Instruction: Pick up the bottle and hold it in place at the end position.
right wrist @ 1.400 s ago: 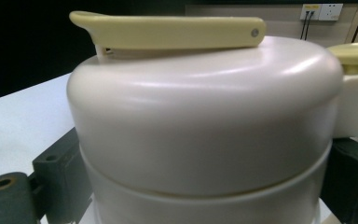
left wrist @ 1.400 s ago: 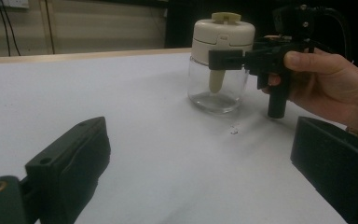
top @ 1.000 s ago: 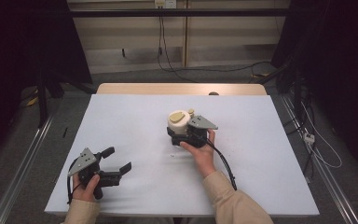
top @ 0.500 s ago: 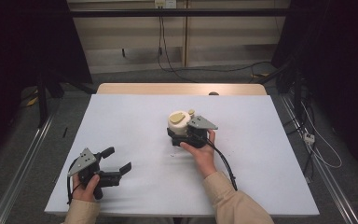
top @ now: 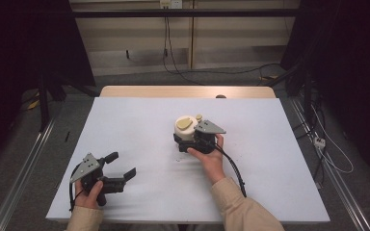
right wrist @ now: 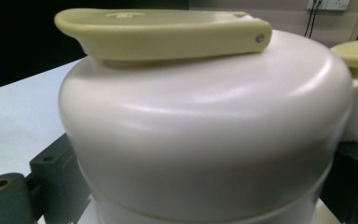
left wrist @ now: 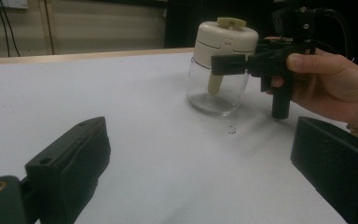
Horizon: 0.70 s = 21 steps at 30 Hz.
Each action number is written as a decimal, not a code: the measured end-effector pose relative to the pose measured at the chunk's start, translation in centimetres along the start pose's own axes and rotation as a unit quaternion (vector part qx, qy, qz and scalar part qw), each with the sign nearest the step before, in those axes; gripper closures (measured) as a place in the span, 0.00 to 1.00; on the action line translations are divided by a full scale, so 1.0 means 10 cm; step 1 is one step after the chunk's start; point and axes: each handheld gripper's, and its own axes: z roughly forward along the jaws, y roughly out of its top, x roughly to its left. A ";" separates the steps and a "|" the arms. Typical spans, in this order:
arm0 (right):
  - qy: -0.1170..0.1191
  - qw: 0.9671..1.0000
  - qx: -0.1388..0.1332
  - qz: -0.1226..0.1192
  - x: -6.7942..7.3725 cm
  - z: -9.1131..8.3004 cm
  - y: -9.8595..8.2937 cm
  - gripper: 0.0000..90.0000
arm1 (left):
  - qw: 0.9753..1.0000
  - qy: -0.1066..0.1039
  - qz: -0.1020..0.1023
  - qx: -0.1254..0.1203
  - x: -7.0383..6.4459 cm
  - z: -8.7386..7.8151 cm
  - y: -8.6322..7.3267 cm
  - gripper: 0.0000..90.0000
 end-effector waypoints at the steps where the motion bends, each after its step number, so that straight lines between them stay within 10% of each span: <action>1: 0.000 1.000 0.000 0.000 0.00 0.00 0.00 0.07 | 1.000 0.000 0.001 0.001 0.00 0.00 0.00 0.05; 21: 0.003 1.000 0.007 0.006 -0.01 -0.02 -0.01 0.07 | 1.000 0.001 0.003 0.002 -0.01 0.00 -0.01 0.05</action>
